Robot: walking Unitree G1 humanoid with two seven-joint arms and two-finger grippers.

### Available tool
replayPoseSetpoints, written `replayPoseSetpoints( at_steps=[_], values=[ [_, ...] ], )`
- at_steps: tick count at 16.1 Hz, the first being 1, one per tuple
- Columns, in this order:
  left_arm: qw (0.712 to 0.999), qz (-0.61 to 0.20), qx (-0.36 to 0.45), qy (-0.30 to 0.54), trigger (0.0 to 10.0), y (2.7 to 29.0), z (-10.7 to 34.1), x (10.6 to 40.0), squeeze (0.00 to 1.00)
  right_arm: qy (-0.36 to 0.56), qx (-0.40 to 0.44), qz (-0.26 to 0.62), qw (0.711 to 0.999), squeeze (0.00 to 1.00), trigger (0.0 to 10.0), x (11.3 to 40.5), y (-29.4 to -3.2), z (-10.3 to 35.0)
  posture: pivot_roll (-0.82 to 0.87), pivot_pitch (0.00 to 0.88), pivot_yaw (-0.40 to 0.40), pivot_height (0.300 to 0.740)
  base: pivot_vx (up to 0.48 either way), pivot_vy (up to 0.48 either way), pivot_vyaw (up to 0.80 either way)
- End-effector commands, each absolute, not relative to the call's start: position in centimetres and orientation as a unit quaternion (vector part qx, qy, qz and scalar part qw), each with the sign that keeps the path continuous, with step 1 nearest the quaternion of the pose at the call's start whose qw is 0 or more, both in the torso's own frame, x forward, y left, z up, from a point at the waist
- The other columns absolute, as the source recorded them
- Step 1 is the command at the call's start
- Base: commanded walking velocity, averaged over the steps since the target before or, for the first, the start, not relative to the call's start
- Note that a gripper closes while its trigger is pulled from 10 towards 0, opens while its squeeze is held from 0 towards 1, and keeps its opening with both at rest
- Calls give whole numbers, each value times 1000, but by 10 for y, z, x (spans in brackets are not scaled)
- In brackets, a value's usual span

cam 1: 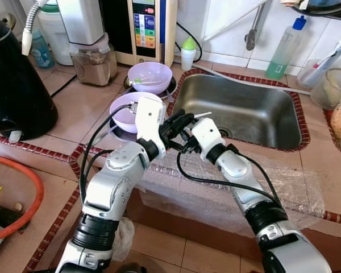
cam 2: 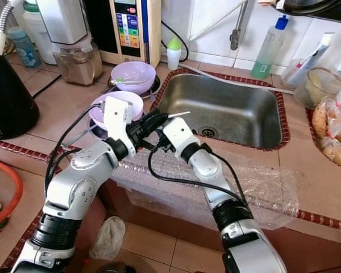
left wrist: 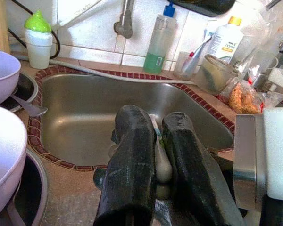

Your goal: Kitchen organization

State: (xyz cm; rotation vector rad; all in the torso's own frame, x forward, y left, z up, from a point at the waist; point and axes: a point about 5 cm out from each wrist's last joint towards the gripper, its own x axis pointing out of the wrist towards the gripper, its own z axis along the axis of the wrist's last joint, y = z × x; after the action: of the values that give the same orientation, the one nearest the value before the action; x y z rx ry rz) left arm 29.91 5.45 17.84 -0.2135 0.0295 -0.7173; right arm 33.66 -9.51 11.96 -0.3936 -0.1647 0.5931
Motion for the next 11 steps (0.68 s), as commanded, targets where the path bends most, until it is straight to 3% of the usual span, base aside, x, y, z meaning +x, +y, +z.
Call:
replayPoseSetpoints(
  at_steps=[1, 5, 11],
  values=[
    [930, -356, -95, 7, 3608, 55, 182, 297, 0, -90, -196, 284, 934, 0, 0, 340, -99, 126, 7, 11, 0, 740, 0, 0, 0],
    [936, -345, -67, 1, 4745, 59, 180, 299, 0, -97, -200, 283, 933, 0, 0, 340, -101, 127, 6, 8, 2, 740, 0, 0, 0],
    [945, -325, -43, -1, 8314, 65, 176, 304, 0, -102, -215, 276, 931, 0, 0, 336, -114, 126, 1, 4, 6, 740, 0, 0, 0]
  ],
)
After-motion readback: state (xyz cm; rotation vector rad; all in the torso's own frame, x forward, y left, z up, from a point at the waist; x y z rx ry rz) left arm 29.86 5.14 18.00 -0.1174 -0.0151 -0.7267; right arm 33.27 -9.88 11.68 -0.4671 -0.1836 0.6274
